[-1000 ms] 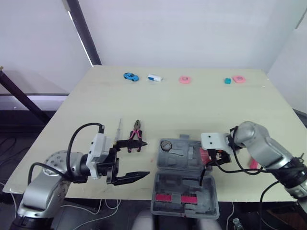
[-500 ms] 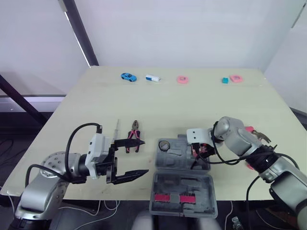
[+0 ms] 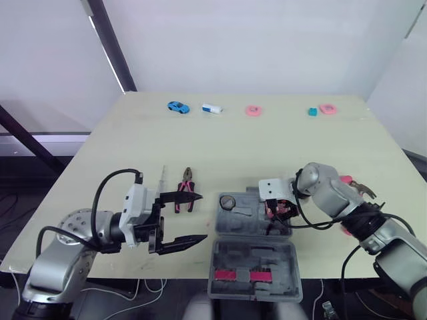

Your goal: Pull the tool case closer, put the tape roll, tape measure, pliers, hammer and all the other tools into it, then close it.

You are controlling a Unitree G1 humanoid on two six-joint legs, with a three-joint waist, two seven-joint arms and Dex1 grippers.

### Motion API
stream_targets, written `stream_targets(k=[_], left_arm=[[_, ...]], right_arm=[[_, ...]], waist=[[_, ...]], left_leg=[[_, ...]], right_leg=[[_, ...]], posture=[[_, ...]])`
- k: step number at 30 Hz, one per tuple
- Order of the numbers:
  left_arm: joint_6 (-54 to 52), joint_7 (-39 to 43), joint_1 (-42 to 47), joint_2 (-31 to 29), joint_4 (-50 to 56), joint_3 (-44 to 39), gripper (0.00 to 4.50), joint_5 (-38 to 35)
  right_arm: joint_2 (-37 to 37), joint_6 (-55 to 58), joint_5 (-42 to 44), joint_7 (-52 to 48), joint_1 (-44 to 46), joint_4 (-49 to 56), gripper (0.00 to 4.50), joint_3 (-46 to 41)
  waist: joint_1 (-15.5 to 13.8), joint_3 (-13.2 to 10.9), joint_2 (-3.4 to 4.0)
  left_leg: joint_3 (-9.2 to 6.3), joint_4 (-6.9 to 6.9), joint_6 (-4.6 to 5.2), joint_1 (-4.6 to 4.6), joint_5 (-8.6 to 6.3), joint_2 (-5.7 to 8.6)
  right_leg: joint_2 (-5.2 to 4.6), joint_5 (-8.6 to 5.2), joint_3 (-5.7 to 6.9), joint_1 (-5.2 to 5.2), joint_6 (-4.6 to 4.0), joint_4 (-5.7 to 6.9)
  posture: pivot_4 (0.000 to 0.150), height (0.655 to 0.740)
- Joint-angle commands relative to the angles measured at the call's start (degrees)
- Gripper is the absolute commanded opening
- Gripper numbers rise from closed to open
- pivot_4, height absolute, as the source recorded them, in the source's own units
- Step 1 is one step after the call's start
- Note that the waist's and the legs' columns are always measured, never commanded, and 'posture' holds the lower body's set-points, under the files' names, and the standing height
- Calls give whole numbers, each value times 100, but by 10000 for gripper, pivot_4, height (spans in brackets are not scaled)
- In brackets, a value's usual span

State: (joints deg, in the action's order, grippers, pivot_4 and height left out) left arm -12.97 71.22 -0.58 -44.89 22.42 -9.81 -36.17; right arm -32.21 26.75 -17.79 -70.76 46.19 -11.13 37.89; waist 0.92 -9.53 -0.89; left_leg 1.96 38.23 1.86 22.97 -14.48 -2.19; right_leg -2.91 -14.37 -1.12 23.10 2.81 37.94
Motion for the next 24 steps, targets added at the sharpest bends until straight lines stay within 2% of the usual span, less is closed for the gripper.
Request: stream_targets(k=[1, 10, 12, 15, 18, 20, 21, 24], left_arm=[[78, 38, 11, -4, 87, 2, 45000, -26], [98, 13, -24, 14, 113, 49, 45000, -19], [114, 13, -40, 18, 104, 37, 45000, -15], [132, 6, -46, 28, 95, 43, 45000, -4], [153, 9, -35, 30, 78, 53, 45000, 0], [171, 19, -19, 29, 55, 61, 45000, 1], [182, 30, -10, 26, 39, 69, 45000, 4], [213, 79, 52, 18, -36, 108, 45000, 24]], right_arm=[[-163, -18, 24, -23, -9, 380, 44024, -282], [-643, 269, 284, -234, -99, 1433, 44024, -822], [-767, 220, 691, -235, -336, 1629, 44024, -1271], [-547, -57, 1435, 59, -771, 1510, 44024, -2077], [-446, -554, 1755, 355, -1157, 1253, 44024, -2532], [-336, -751, 1994, 566, -1521, 1159, 37590, -2802], [-281, -911, 2078, 640, -1681, 1127, 29606, -2879], [20, -1227, 2367, 929, -2047, 945, 29606, -3128]], waist=[[-5, 0, 0], [-14, -4, 4], [-19, -4, 3], [-29, -4, 1], [-21, -4, 0], [-21, -5, 1], [-16, -5, 2], [-11, -3, -2]], left_leg=[[0, 0, 0, 0, 0, 0], [-2, -1, 0, 3, 0, -1], [-2, -1, 0, 3, 0, -1], [-4, -3, 0, 6, 0, -1], [0, -2, 0, 5, 0, -1], [2, -2, 0, 5, 0, 0], [4, -2, 0, 5, 0, 0], [5, -2, 0, 1, -1, -1]], right_leg=[[0, 0, 0, 0, 0, 0], [-1, -1, 1, 2, 0, -2], [-1, -1, 1, 2, -1, -3], [-2, -1, 1, 0, 0, -8], [-3, 0, -2, 0, 1, -6], [-2, 0, -4, 0, 0, -6], [-2, 0, -6, 1, 1, -5], [4, 1, -8, -1, 2, -5]], posture=[[1500, 7400], [1500, 7400], [1500, 7400], [1500, 7400], [1500, 7400], [1500, 7400], [1500, 7400], [1500, 7400]])
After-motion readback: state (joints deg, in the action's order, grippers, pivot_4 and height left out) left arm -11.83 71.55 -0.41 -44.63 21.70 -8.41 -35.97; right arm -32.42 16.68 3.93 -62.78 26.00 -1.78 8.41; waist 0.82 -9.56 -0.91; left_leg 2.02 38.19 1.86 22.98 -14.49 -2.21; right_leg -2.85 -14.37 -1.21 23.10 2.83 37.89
